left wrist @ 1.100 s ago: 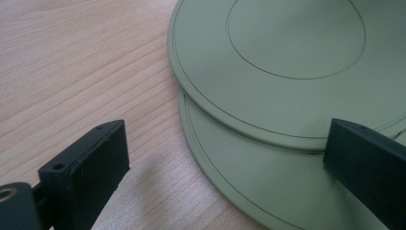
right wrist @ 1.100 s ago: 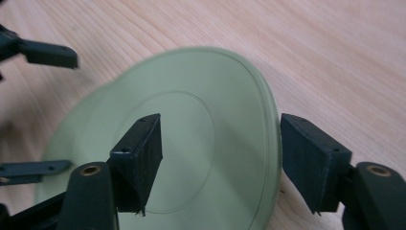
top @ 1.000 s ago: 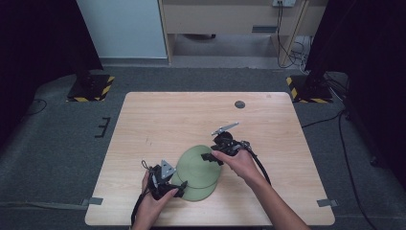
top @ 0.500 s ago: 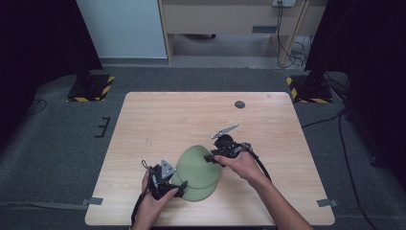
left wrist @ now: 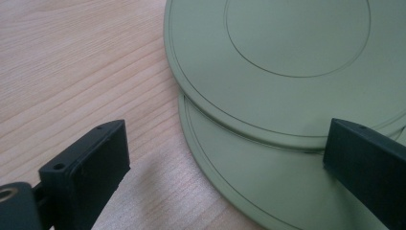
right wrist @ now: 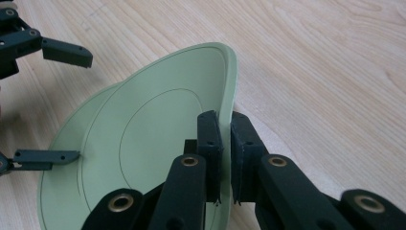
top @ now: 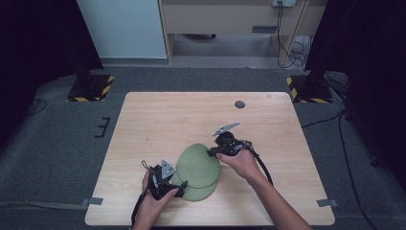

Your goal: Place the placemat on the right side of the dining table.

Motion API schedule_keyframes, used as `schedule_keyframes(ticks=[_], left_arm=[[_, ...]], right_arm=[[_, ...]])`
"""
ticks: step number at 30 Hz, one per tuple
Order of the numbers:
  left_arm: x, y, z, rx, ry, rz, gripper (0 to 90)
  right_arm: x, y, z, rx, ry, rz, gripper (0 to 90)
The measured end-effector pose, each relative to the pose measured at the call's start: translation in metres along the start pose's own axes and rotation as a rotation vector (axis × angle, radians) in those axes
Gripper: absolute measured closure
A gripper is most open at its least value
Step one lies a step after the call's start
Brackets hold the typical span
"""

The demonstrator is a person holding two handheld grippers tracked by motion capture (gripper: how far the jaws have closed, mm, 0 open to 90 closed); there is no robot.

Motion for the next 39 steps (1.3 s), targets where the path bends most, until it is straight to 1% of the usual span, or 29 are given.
schedule_keyframes(ticks=[5, 8, 9, 11, 12, 13, 14, 16, 24, 28, 33, 36, 39], left_arm=[[0.000, 0.000, 0.000, 0.001, 0.001, 0.001, 1.7], [0.000, 0.001, 0.000, 0.004, 0.002, 0.009, 1.3], [-0.001, 0.001, 0.000, 0.008, 0.009, 0.010, 1.4], [-0.002, 0.003, -0.002, 0.011, 0.026, 0.010, 2.8], [-0.003, 0.004, -0.002, 0.007, 0.032, 0.011, 1.3], [-0.004, 0.006, -0.003, 0.018, 0.033, 0.015, 1.2], [-0.004, 0.006, -0.004, 0.017, 0.034, 0.018, 3.0], [-0.004, 0.007, -0.005, 0.018, 0.034, 0.019, 1.7], [-0.005, 0.007, -0.003, 0.028, 0.032, 0.017, 3.0], [-0.012, 0.007, 0.003, 0.042, 0.038, 0.040, 3.0], [-0.025, 0.003, 0.006, 0.044, 0.054, 0.069, 3.1], [-0.032, 0.001, 0.007, 0.045, 0.060, 0.088, 3.1], [-0.038, -0.001, 0.007, 0.044, 0.064, 0.103, 3.1]], right_arm=[[0.006, 0.003, 0.002, 0.000, -0.015, -0.008, 85.5], [0.009, 0.004, 0.004, -0.003, -0.017, -0.015, 85.5], [0.009, 0.004, 0.005, -0.001, -0.017, -0.013, 85.5], [0.008, 0.003, 0.005, -0.004, -0.015, -0.014, 85.5], [0.008, 0.004, 0.005, -0.002, -0.017, -0.012, 85.5], [0.008, 0.004, 0.006, -0.004, -0.016, -0.017, 85.5], [0.008, 0.004, 0.006, -0.004, -0.016, -0.018, 85.5], [0.008, 0.004, 0.006, -0.007, -0.017, -0.019, 85.5], [0.006, 0.011, 0.010, -0.009, -0.024, -0.003, 85.7], [0.006, 0.014, 0.015, -0.007, -0.027, 0.000, 85.7], [0.006, 0.016, 0.021, -0.006, -0.028, -0.003, 85.7], [0.006, 0.016, 0.022, -0.006, -0.030, 0.000, 85.7], [0.006, 0.018, 0.025, -0.005, -0.033, -0.006, 85.7]])
Point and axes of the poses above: each handheld gripper's, and its own axes: z roughly backward along the jaws, y roughly out of its top, x roughly to its right, the point moved 8 cm from there along -z, roughly forward along the jaws, and after that the axes turned 7 degrees about -x, right-handed, at the moved point
